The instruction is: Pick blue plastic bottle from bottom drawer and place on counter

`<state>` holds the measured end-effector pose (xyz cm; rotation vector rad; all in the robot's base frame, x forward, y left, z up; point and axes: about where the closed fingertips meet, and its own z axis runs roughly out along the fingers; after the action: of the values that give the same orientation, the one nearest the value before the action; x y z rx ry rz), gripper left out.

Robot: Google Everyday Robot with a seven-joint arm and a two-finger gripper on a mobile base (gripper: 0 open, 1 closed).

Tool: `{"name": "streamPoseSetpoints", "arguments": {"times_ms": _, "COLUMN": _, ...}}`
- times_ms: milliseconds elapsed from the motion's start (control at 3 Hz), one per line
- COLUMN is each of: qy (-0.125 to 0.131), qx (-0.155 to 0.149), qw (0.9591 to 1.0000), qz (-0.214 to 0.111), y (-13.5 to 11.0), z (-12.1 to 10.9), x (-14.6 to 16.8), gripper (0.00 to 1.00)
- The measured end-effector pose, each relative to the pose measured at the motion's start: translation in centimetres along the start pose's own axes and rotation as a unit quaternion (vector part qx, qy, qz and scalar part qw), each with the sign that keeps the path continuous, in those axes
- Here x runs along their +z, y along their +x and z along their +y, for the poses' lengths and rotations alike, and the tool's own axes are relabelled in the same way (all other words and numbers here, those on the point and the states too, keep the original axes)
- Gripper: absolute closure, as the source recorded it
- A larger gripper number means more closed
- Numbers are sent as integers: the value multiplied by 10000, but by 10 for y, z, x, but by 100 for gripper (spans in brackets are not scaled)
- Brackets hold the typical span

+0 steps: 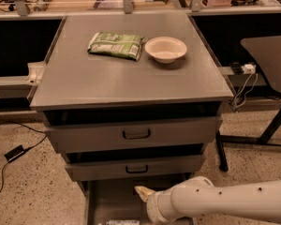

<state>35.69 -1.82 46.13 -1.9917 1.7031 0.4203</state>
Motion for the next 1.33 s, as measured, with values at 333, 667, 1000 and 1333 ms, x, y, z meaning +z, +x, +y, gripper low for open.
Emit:
{"name": "streamPoseSetpoints", "arguments": {"times_ms": 333, "qy": -93, "qx": 102, "qw": 9999, "qz": -77, "y": 0, "z": 7, "x": 9, "gripper": 0}}
{"name": "streamPoseSetpoints", "arguments": {"times_ms": 667, "qy": -196, "qx": 0, "qw": 9998, "qz": -64, "y": 0, "z": 0, "x": 16, "gripper": 0}}
{"name": "streamPoseSetpoints", "arguments": {"times_ms": 1000, "qy": -16, "qx": -184, "qw": 9993, "qz": -324, "y": 11, "z": -25, "x": 35, "gripper": 0}}
{"name": "streamPoseSetpoints", "arguments": {"times_ms": 1333, "qy": 73, "qx": -603, "qw": 9957, "qz": -698, "y": 34, "z": -51, "x": 90, "gripper": 0}}
